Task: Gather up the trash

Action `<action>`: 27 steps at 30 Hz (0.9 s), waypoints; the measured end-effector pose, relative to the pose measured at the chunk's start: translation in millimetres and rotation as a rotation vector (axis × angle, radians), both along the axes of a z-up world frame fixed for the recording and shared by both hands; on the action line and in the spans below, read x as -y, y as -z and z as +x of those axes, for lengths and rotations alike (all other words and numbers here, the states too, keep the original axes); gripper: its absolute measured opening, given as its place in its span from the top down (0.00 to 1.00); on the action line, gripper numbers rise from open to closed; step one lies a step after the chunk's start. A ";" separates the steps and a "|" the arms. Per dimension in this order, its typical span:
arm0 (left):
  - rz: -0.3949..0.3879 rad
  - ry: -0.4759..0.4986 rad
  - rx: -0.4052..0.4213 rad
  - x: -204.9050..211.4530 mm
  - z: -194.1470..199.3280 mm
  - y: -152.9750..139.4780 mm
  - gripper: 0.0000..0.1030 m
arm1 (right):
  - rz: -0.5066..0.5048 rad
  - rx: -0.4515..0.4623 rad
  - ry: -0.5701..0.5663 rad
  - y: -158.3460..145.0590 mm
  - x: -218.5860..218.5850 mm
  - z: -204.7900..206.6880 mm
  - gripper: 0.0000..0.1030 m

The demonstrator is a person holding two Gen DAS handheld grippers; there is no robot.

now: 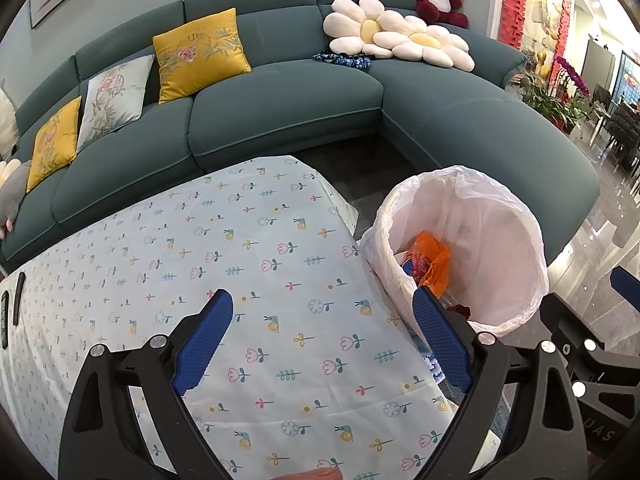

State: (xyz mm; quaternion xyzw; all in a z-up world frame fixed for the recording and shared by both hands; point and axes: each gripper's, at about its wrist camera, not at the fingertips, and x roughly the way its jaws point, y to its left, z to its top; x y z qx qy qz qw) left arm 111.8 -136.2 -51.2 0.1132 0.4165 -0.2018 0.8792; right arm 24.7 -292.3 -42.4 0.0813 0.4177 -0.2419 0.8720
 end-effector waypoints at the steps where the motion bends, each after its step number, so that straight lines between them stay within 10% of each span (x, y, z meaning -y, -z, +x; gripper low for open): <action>1: 0.001 -0.002 0.001 0.0 0.2 0.3 0.16 | -0.001 -0.001 0.000 0.5 0.1 0.0 0.07; 27: 0.009 0.011 -0.005 2.4 -2.1 4.8 0.16 | 0.004 -0.011 0.002 7.1 0.5 -3.2 0.07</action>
